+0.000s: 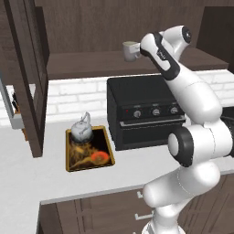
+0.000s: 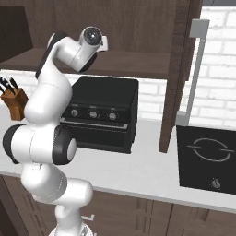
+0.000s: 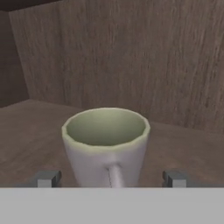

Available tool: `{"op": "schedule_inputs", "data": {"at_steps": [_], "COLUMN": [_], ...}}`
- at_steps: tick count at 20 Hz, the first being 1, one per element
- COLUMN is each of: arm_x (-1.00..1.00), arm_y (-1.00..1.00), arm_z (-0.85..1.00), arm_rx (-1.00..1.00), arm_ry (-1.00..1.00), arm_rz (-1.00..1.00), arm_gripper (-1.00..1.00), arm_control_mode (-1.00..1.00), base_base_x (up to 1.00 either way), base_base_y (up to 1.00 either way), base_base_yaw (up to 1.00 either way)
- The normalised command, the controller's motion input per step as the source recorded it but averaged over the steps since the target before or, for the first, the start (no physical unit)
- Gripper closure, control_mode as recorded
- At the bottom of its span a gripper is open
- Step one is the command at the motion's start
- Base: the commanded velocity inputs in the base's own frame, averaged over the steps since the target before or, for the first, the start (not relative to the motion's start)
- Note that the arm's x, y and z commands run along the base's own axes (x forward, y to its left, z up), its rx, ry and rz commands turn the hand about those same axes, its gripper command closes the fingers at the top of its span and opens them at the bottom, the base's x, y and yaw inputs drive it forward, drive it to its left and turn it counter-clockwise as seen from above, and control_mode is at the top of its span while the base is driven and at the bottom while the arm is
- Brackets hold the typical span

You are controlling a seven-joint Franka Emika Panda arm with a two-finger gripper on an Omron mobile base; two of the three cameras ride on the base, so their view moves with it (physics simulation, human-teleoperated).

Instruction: Pick the kettle from the counter and place it on the tray. Then pick the mug from the cabinet and place it on the tray. Then close the cabinet doors.

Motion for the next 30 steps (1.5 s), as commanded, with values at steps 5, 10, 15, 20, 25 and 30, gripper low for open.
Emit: {"op": "schedule_inputs", "data": {"at_steps": [5,10,15,20,25,30], "arm_x": [0.0,0.0,0.0,-0.4,-0.5,-0.64], "arm_y": [0.0,0.0,0.0,0.0,0.05,0.2], "arm_z": [-0.05,-0.08,-0.01,0.04,0.03,0.0], "arm_rx": [0.0,0.0,0.0,0.0,0.03,0.01], "arm_ry": [0.0,0.04,0.03,-0.1,-0.07,-0.11], "arm_rz": [0.01,0.0,0.0,0.0,0.0,0.0], "arm_gripper": [1.0,1.0,1.0,1.0,1.0,1.0], "arm_control_mode": [-1.0,-1.0,-1.0,-1.0,-1.0,-1.0], "base_base_x": [0.0,0.0,0.0,0.0,0.0,0.0], "base_base_y": [0.0,0.0,0.0,0.0,0.0,0.0], "base_base_yaw": [0.0,0.0,0.0,0.0,0.0,0.0]}}
